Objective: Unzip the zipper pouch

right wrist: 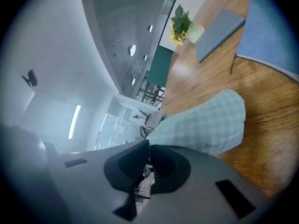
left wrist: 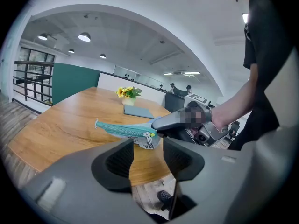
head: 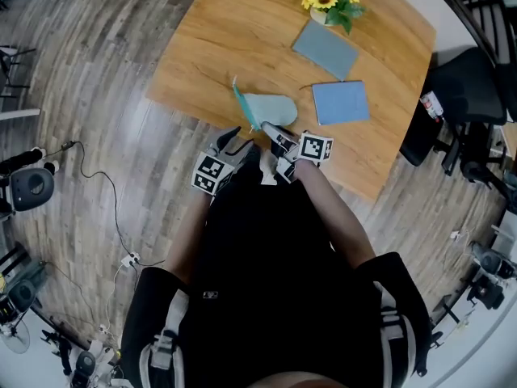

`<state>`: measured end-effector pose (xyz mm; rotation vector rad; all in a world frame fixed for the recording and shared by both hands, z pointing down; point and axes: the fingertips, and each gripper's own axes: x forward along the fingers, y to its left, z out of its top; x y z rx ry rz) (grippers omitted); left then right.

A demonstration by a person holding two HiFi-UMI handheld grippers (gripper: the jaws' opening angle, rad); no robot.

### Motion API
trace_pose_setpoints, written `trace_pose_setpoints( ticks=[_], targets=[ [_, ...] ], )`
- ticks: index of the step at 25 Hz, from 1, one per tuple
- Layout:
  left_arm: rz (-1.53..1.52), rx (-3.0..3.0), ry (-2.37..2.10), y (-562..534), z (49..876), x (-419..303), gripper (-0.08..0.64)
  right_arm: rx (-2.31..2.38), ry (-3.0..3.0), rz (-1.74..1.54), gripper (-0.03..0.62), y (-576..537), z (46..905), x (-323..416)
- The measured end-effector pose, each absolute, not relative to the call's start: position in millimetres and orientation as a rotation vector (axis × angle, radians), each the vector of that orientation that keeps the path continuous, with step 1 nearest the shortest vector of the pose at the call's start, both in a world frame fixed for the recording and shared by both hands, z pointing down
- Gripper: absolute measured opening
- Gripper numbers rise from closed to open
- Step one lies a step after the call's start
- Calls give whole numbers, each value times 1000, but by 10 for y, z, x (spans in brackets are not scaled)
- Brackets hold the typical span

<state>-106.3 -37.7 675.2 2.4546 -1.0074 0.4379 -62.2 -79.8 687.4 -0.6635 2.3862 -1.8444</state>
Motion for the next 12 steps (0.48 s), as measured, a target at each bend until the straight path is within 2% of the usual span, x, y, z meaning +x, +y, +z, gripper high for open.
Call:
trace_pose_setpoints(
  ticks=[12],
  targets=[
    [444,2521,-1021,-395,6531,-994,187,-639,2401,-1780,8,-764,6664,-493]
  ],
)
